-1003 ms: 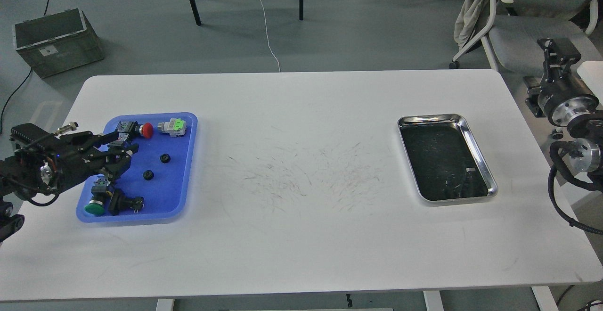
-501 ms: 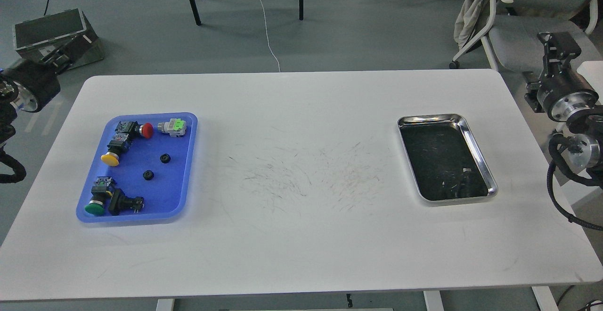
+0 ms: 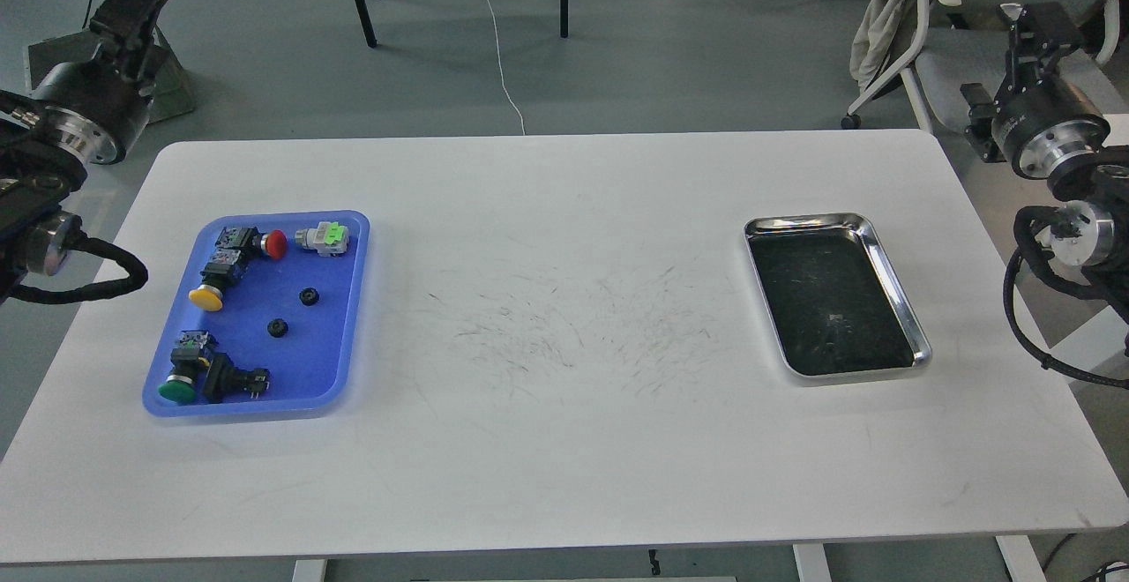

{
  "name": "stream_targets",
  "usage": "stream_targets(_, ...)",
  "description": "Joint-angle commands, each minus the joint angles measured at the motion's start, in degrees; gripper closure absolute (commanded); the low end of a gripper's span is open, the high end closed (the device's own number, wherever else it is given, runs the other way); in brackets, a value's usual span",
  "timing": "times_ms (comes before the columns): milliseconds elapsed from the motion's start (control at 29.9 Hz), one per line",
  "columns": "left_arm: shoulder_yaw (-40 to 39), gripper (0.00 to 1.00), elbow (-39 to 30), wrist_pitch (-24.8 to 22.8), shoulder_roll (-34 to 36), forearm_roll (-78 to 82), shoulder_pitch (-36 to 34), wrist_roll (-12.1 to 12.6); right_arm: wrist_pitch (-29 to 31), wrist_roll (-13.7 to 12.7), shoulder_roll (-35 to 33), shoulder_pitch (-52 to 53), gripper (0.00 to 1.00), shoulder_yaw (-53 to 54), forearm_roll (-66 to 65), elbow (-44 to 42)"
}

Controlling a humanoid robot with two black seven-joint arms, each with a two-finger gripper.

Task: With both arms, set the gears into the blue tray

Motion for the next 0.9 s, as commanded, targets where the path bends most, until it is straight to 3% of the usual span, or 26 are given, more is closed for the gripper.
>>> stream_targets(0, -2.94, 0.04, 0.83, -3.18, -2.75, -3.4, 0.34, 0.0, 1.01, -1.67, 0.64, 0.28, 0.01, 3.7, 1.53, 0.17)
stream_targets(100, -5.48, 0.04, 1.88, -3.35, -3.81, -7.08, 0.52, 0.0, 0.93, -4.05, 1.43, 0.01, 0.01, 5.38, 3.12, 0.17)
stream_targets(535, -6.99, 0.02, 6.54, -3.79, -10.93, -10.17, 0.44, 0.0, 1.02, -4.49, 5.65, 0.01, 0.01, 6.17, 6.63, 1.14)
stream_targets(602, -7.6, 0.02, 5.85, -4.14, -11.11, -10.44, 0.26, 0.0, 1.1, -6.67, 6.09, 0.19, 0.01, 7.31, 7.94, 1.31)
stream_targets(669, -7.69, 0.02, 6.71, -4.06, -11.98, -10.96, 0.43, 0.0, 1.37, -11.24, 6.27, -0.08, 0.01, 8.89, 11.37, 1.23)
stream_targets(802, -10.32, 0.02, 6.55, -6.07, -12.25, -13.59, 0.52, 0.0, 1.28, -11.79, 6.62, -0.43, 0.01, 13.1, 13.14, 0.79)
stream_targets(869, -13.92, 0.02, 6.63, -9.4, -12.42, -18.33, 0.87, 3.72, 1.37, -11.7, 6.71, -0.95, 0.01, 14.34, 13.14, 0.88)
